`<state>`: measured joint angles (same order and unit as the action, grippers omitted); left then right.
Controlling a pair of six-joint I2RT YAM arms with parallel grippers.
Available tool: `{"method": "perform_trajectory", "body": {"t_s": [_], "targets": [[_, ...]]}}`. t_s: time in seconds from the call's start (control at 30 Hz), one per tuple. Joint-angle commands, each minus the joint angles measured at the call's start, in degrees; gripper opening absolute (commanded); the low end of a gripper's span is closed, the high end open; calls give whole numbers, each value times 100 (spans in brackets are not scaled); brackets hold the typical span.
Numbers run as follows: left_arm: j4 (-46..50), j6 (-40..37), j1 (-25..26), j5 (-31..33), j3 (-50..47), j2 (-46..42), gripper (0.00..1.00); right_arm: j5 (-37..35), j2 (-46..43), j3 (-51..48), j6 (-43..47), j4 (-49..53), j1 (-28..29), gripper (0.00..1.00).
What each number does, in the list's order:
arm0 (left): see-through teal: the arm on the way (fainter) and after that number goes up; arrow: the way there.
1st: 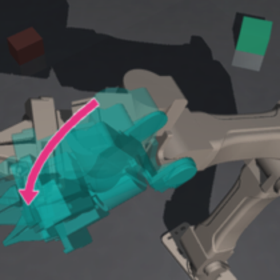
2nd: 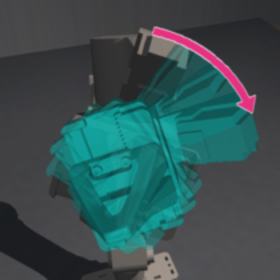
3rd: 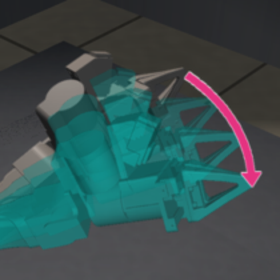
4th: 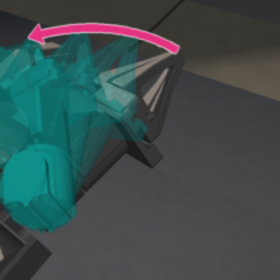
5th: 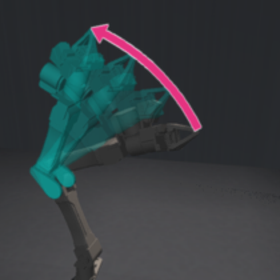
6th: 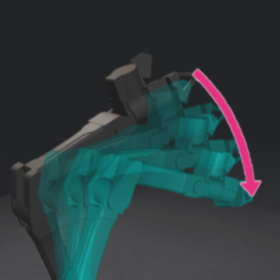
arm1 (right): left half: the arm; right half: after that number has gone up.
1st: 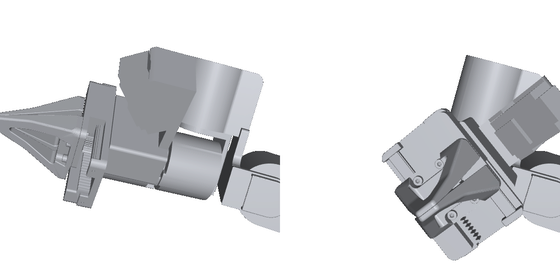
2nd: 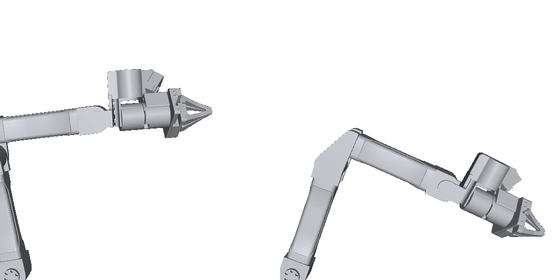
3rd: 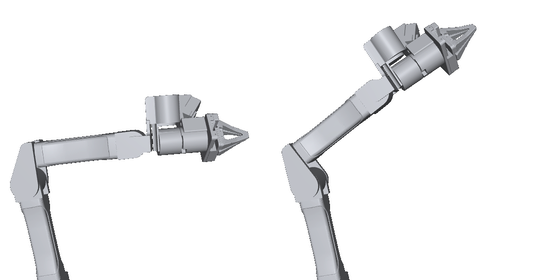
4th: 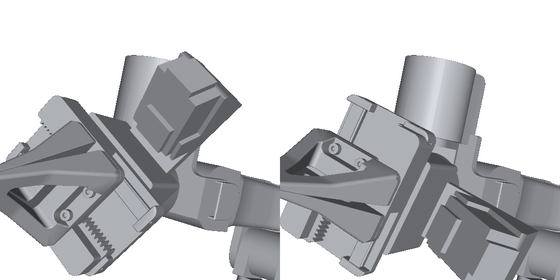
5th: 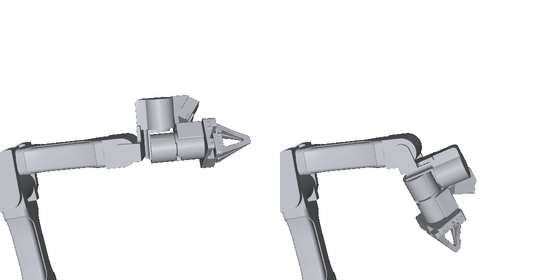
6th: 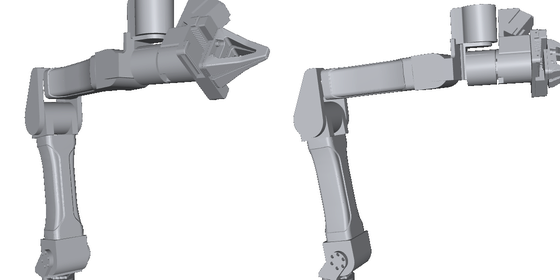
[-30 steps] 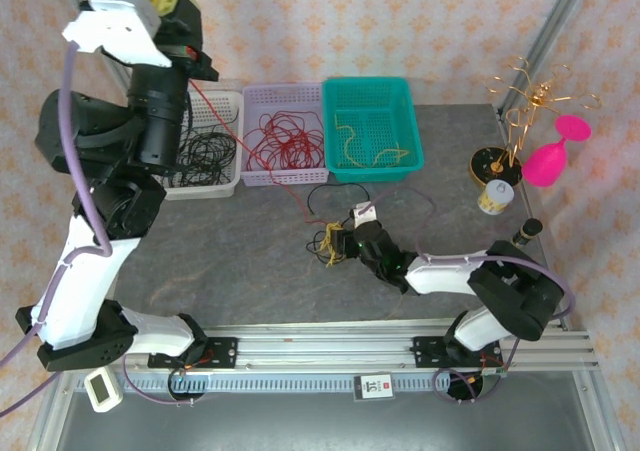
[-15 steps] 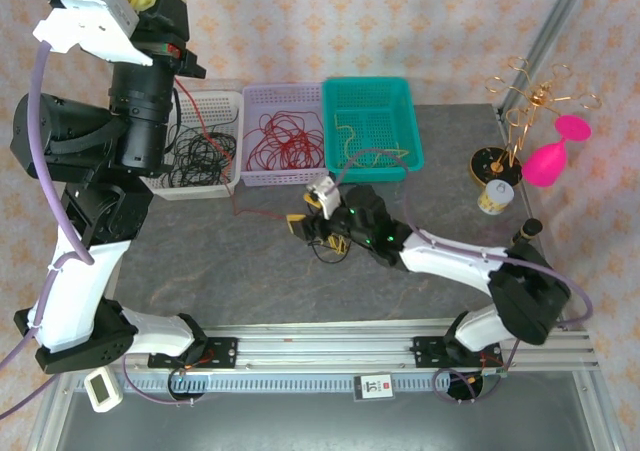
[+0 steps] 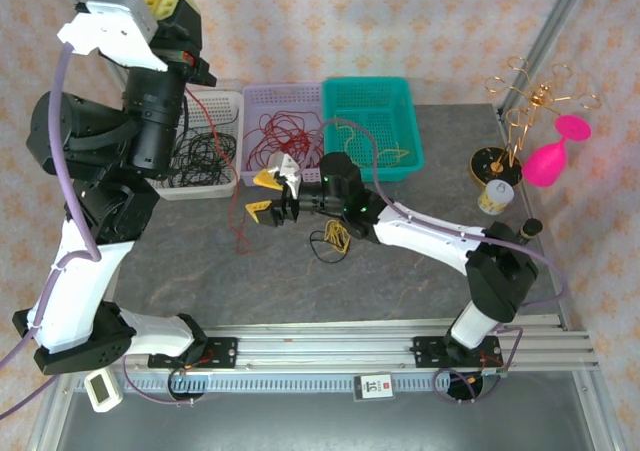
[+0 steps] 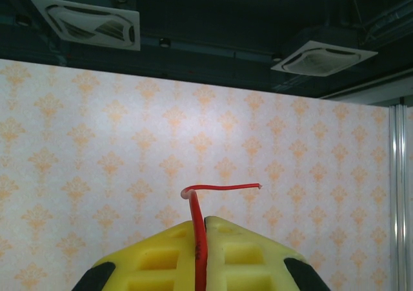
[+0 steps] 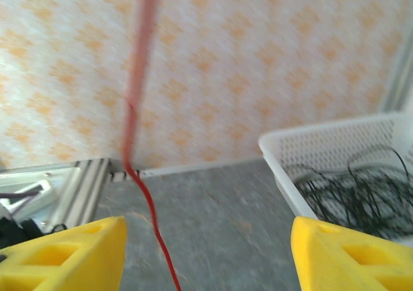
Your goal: Untangle the cables
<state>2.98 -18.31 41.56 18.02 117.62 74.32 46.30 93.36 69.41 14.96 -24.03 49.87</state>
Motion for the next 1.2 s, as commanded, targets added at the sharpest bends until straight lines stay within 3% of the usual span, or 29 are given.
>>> {"method": "perform_trajectory", "body": {"t_s": [0.0, 0.1, 0.2, 0.4, 0.43, 0.53, 0.7, 0.77, 0.93, 1.0, 1.17], "targets": [[57, 81, 32, -36, -139, -87, 0, 718, -245, 361, 226, 182, 23, 66], [46, 150, 30, -59, -276, -113, 0, 254, -276, 480, 315, 183, 23, 62], [9, 196, 28, -61, -403, -141, 0, -293, -127, 800, 328, 332, -25, 51], [60, 232, 29, 69, -468, -196, 0, -704, 288, 1549, -266, 655, -285, 4], [95, 238, 35, 190, -489, -210, 0, -735, 343, 1655, -379, 702, -359, 0], [10, 315, 36, 622, -848, -376, 4, -975, 481, 2042, -727, 785, -540, 0], [-277, 589, 24, 1366, -2177, -1037, 65, -1439, 1203, 3932, -854, 1947, -826, 0], [-288, 821, 27, 1504, -2747, -1377, 78, -1507, 1723, 5047, -821, 2595, -952, 0], [58, 1724, 27, 1415, -4096, -2415, 89, -2315, 3112, 7849, -602, 3654, -1139, 0], [368, 2106, 27, 1213, -4484, -2792, 90, -2506, 3311, 8128, -630, 3449, -1217, 0], [1323, 2998, 21, 589, -5194, -3296, 91, -2858, 3398, 7538, -578, 2524, -1394, 0]]}}
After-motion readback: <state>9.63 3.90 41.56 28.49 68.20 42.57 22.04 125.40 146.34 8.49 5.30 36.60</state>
